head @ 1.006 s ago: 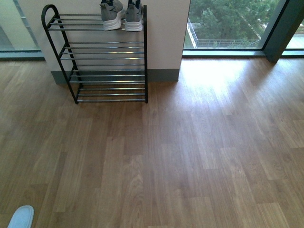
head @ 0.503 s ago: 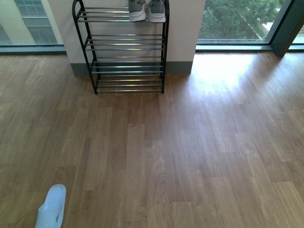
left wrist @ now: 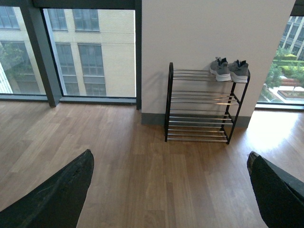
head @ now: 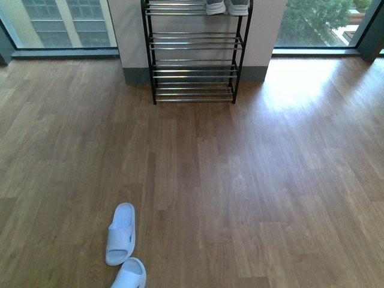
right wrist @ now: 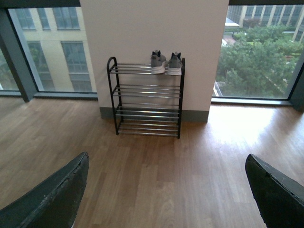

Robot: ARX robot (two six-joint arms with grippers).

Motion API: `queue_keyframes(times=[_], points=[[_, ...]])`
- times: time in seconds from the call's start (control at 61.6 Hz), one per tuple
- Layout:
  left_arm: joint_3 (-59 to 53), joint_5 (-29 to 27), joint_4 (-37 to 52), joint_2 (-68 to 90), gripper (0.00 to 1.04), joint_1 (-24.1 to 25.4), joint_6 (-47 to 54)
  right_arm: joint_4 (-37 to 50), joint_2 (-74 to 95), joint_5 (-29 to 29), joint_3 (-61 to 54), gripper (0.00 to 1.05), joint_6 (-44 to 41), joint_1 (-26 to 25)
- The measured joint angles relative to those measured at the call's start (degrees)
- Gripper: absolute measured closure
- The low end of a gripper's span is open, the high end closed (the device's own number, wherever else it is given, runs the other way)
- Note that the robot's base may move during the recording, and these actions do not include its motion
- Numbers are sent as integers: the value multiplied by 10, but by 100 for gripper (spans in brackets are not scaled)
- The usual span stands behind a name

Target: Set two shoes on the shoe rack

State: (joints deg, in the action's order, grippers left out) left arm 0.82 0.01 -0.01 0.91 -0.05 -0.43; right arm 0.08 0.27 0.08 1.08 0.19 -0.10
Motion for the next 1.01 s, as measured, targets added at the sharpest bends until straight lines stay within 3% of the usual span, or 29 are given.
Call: queue_keyframes(times=[1.006], points=[[0,0,0,0,9,0,0,-1,0,-2,0,9,0,0]])
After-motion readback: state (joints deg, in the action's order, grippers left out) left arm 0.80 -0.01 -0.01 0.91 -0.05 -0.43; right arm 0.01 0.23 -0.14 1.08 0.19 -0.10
